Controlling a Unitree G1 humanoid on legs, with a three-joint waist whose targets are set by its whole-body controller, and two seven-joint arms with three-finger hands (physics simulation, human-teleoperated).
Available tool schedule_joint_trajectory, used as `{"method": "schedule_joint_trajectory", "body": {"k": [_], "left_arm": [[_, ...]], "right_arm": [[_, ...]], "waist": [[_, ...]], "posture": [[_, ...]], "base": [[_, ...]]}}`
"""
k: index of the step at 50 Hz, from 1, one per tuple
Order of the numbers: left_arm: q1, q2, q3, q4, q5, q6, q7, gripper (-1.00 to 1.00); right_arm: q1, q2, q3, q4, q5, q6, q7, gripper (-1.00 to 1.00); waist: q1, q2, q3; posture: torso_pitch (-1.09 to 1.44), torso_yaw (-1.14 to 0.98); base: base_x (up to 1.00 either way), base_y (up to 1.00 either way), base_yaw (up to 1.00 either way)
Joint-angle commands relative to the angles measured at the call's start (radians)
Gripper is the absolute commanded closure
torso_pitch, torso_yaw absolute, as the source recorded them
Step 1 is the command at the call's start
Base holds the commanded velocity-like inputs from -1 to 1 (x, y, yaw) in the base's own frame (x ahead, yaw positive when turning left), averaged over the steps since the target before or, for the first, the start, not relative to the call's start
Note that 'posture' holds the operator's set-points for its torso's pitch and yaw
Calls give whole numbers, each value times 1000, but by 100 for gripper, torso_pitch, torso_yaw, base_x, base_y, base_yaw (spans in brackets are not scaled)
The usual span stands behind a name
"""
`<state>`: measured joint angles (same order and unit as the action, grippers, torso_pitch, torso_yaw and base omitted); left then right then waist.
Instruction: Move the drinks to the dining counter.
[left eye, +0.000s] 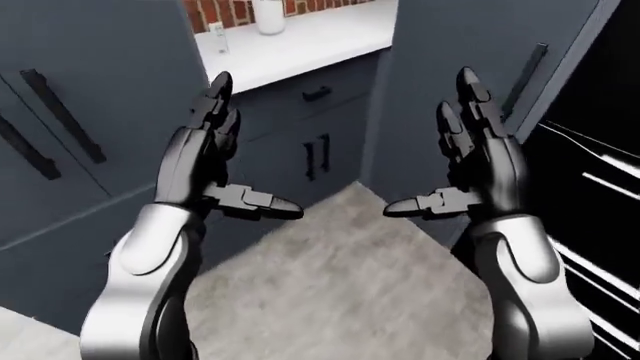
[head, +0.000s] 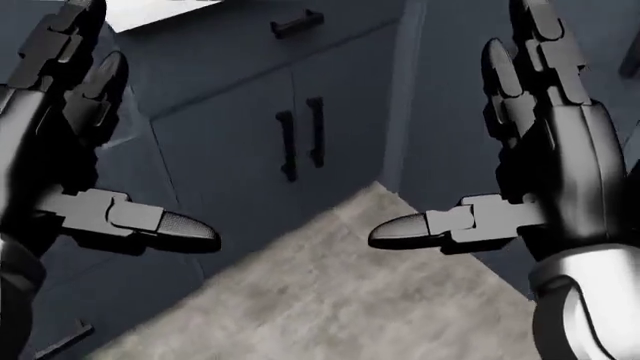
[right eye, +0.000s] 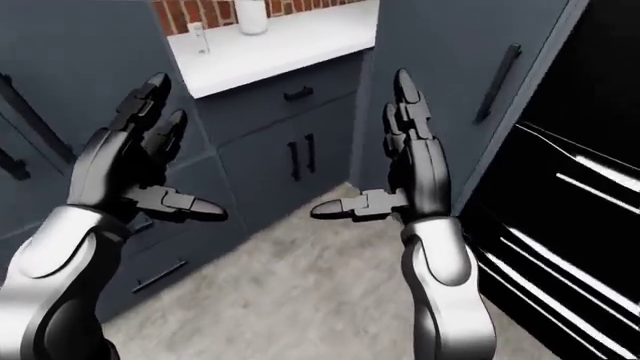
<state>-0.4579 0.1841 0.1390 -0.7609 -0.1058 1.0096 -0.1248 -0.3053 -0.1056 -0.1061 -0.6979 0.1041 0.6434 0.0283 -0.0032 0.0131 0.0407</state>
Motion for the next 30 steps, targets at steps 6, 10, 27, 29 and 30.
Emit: {"method": "schedule_joint_trajectory", "body": {"k": [6,10,27,29,30], "left_arm": [[-17,7,8,-13,10,-27,8,-100],[-16,5,6,-11,12,-31,8,-100],[-27,7,6,-13,11,-21,10,-100],[-26,6,5,-14,11,-21,9,-100],[-27,6,6,-21,10,-13,10,-100]], "right_arm": [[-21,1,10,-33,5,-35,17,-100],[-22,2,6,-34,8,-34,16,-100],[-19,1,23,-52,-23,-14,28,-100],[-18,4,21,-47,-28,-19,29,-100],[-16,8,21,-52,-25,-16,30,-100]], "waist": [[33,42,-24],[54,16,-32],[11,-81,-33],[33,-70,-32],[12,-22,-15]], "posture": [[0,0],[0,0],[0,0],[0,0],[0,0]], "base": [[0,0,100],[0,0,100],[0,21,65],[0,26,50],[0,0,100]]}}
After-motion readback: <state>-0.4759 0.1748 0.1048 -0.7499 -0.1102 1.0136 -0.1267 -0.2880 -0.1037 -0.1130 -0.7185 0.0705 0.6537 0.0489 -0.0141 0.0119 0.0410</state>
